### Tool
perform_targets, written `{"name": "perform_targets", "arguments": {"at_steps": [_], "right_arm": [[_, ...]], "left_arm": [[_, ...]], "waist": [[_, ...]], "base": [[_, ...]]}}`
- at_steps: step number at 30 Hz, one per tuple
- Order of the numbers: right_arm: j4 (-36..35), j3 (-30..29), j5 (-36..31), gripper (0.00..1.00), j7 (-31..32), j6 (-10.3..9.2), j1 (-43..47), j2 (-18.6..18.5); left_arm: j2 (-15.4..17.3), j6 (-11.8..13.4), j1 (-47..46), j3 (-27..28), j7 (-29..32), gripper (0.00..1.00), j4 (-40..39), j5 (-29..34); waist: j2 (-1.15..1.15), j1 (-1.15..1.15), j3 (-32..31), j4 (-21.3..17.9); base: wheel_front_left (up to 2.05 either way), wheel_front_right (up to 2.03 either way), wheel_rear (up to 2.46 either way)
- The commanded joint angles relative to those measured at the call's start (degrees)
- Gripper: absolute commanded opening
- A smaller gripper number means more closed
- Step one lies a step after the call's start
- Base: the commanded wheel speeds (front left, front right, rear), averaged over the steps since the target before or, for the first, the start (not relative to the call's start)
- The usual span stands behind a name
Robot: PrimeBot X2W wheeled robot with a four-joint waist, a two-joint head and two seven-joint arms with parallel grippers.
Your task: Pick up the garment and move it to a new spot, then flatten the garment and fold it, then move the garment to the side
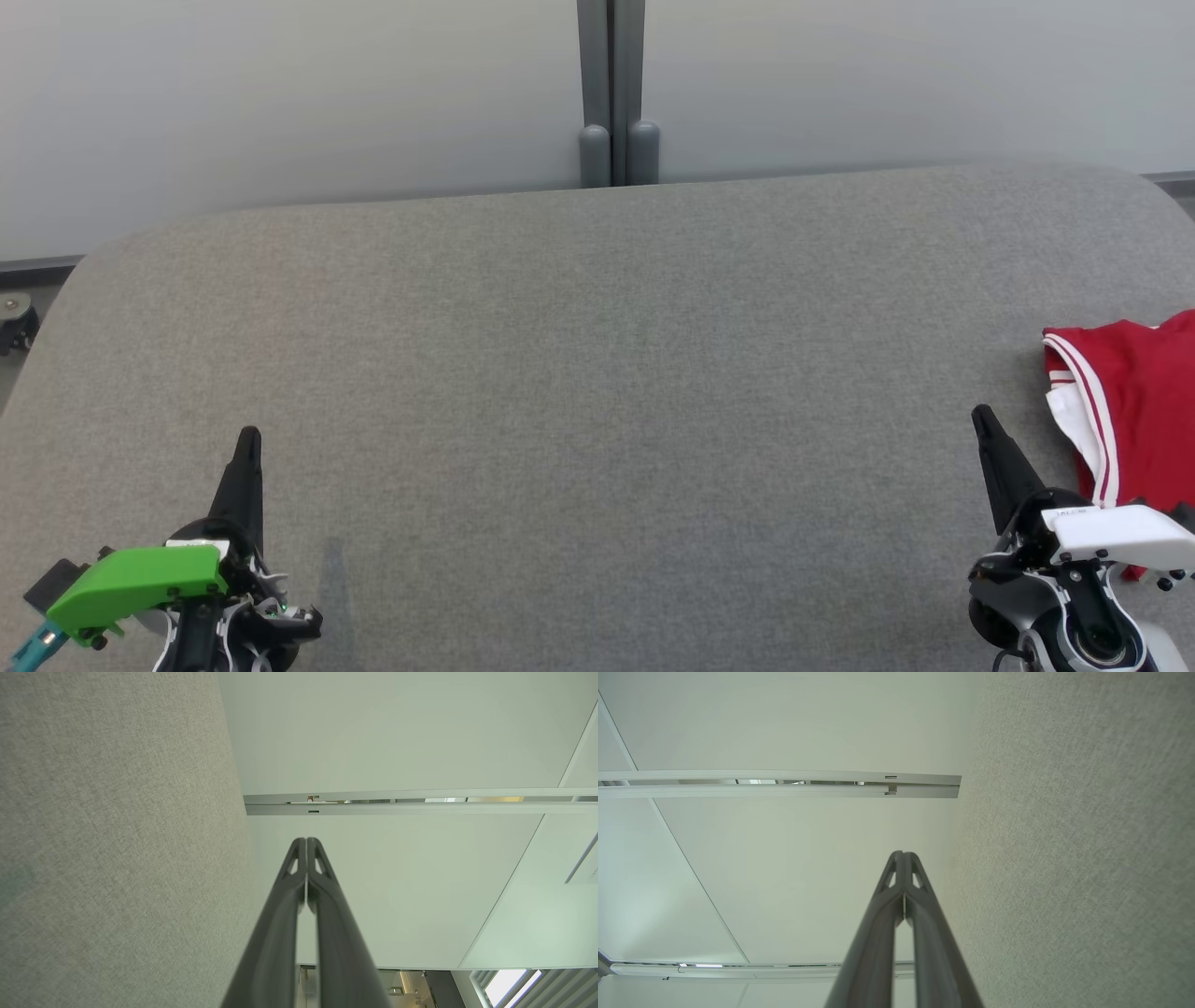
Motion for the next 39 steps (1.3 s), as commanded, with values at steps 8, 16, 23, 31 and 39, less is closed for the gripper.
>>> {"name": "perform_targets", "arguments": {"at_steps": [8,16,23,31,39], "right_arm": [[-0.20,-0.12,0.13,0.00,0.19,-0.02,-0.35,-0.30],[-0.20,-0.12,0.13,0.00,0.19,-0.02,-0.35,-0.30],[-0.19,-0.12,0.13,0.00,0.19,-0.02,-0.35,-0.30],[-0.19,-0.12,0.13,0.00,0.19,-0.02,-0.35,-0.30],[-0.19,-0.12,0.13,0.00,0.19,-0.02,-0.35,-0.30]], "left_arm": [[0.42,-0.20,-0.78,0.13,0.21,0.00,-0.21,-0.20],[0.42,-0.20,-0.78,0.13,0.21,0.00,-0.20,-0.20],[0.42,-0.20,-0.78,0.13,0.21,0.00,-0.20,-0.20],[0.42,-0.20,-0.79,0.12,0.21,0.00,-0.20,-0.20],[0.42,-0.20,-0.79,0.12,0.21,0.00,-0.20,-0.20]], "waist": [[0.00,0.00,0.00,0.00],[0.00,0.00,0.00,0.00],[0.00,0.00,0.00,0.00],[0.00,0.00,0.00,0.00],[0.00,0.00,0.00,0.00]], "base": [[0.00,0.00,0.00],[0.00,0.00,0.00],[0.00,0.00,0.00],[0.00,0.00,0.00],[0.00,0.00,0.00]]}}
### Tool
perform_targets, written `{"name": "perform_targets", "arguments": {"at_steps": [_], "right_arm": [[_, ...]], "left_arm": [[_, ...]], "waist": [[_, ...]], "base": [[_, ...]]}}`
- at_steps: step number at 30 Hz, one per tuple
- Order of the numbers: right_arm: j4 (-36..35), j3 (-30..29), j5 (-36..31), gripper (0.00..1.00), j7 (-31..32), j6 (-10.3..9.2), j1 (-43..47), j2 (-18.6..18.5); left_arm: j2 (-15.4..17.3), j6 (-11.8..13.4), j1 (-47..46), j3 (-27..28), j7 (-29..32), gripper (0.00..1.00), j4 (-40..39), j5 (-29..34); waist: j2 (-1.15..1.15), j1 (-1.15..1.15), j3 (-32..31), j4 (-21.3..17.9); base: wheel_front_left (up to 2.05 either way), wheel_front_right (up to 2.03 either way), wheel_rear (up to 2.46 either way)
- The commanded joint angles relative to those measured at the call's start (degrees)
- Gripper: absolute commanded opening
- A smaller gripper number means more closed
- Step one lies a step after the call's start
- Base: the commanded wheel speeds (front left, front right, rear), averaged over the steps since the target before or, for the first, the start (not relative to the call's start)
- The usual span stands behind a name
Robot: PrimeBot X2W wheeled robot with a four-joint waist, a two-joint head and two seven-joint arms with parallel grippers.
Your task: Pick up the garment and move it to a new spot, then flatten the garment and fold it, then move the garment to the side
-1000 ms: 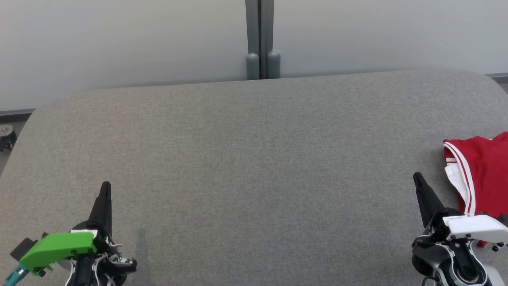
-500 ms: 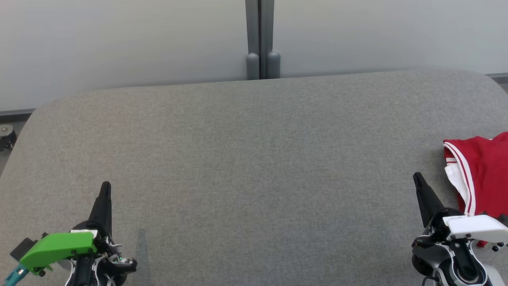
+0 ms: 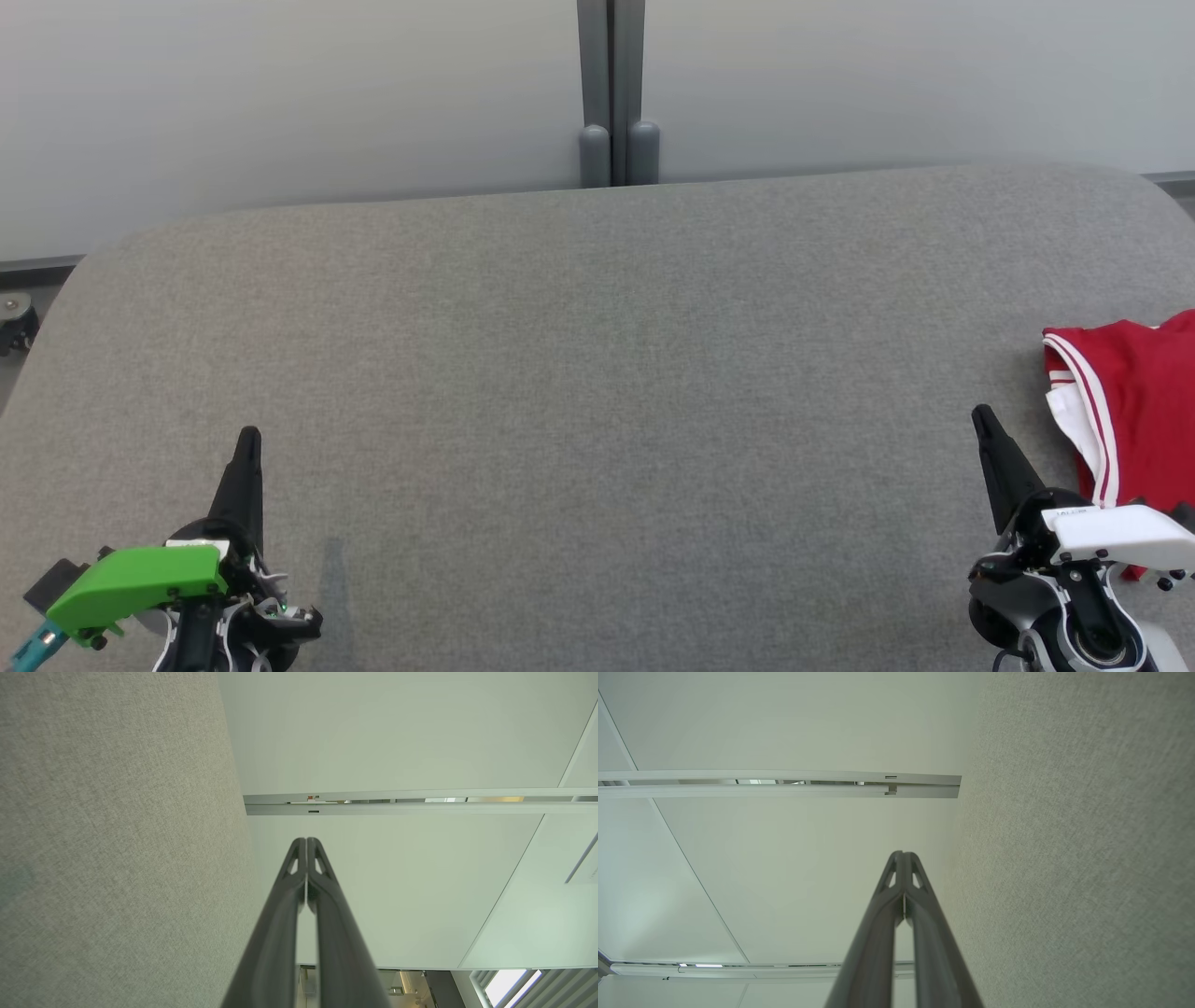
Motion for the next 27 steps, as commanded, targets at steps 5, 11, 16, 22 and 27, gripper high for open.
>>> {"name": "perform_targets", "arguments": {"at_steps": [5,11,16,22,27], "right_arm": [[-0.18,-0.12,0.13,0.00,0.19,-0.02,-0.35,-0.30],[-0.18,-0.12,0.13,0.00,0.19,-0.02,-0.35,-0.30],[-0.18,-0.12,0.13,0.00,0.19,-0.02,-0.35,-0.30],[-0.18,-0.12,0.13,0.00,0.19,-0.02,-0.35,-0.30],[-0.18,-0.12,0.13,0.00,0.19,-0.02,-0.35,-0.30]], "left_arm": [[0.41,-0.20,-0.79,0.12,0.21,0.00,-0.19,-0.20],[0.41,-0.20,-0.79,0.12,0.21,0.00,-0.19,-0.20],[0.41,-0.20,-0.79,0.12,0.21,0.00,-0.19,-0.20],[0.41,-0.20,-0.79,0.12,0.20,0.00,-0.19,-0.20],[0.41,-0.20,-0.79,0.12,0.20,0.00,-0.19,-0.20]], "waist": [[0.00,0.00,0.00,0.00],[0.00,0.00,0.00,0.00],[0.00,0.00,0.00,0.00],[0.00,0.00,0.00,0.00],[0.00,0.00,0.00,0.00]], "base": [[0.00,0.00,0.00],[0.00,0.00,0.00],[0.00,0.00,0.00],[0.00,0.00,0.00],[0.00,0.00,0.00]]}}
